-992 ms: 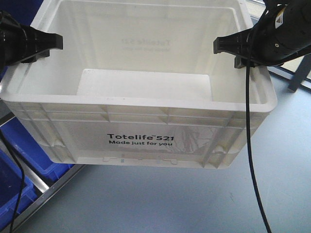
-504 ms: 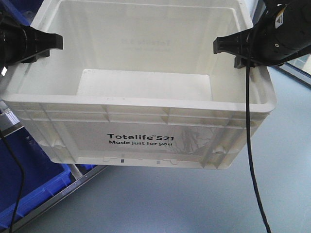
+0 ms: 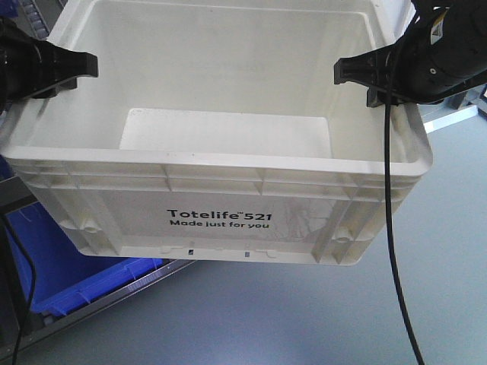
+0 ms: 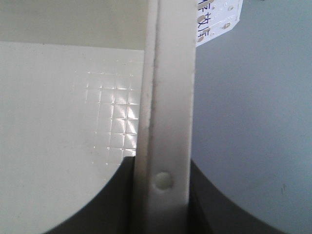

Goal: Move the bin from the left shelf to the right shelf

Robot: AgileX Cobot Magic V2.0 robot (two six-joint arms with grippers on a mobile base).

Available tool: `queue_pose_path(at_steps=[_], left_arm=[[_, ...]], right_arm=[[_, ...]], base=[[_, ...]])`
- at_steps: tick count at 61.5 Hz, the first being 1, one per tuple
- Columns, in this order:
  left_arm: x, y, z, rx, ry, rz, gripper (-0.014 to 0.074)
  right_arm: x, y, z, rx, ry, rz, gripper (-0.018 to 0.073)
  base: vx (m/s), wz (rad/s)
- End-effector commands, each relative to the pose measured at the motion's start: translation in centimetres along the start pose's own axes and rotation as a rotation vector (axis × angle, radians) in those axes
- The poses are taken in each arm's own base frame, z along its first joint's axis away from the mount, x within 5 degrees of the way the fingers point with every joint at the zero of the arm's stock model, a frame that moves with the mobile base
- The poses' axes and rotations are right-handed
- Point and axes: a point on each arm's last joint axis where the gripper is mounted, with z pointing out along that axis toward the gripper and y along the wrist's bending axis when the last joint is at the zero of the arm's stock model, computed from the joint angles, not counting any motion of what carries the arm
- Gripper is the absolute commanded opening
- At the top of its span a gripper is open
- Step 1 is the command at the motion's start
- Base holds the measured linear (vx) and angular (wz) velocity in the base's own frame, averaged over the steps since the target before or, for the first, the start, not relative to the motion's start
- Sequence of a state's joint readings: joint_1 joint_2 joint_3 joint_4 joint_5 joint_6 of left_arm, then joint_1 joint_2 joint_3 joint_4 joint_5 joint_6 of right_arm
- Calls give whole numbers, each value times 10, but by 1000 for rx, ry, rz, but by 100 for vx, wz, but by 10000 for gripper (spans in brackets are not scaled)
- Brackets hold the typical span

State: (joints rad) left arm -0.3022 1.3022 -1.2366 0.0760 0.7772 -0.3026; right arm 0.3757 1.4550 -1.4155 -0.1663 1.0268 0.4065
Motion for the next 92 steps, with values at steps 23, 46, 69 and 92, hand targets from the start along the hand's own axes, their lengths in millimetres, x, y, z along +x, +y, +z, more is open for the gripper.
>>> queue_pose_path(at_steps=[23,46,69,92], left_arm=[[-21,-5,-28,50,-202,26,82],[-21,-5,-28,50,-202,26,82],[-21,-5,-28,50,-202,26,82],[-21,-5,-28,50,-202,26,82]], right_arm=[[-17,-6,-29,-7,-190,-21,62],[-17,-6,-29,-7,-190,-21,62],[-17,-6,-29,-7,-190,-21,62],[-17,-6,-29,-7,-190,-21,62]], base=[[-2,17],[0,23],[1,34],[3,27]])
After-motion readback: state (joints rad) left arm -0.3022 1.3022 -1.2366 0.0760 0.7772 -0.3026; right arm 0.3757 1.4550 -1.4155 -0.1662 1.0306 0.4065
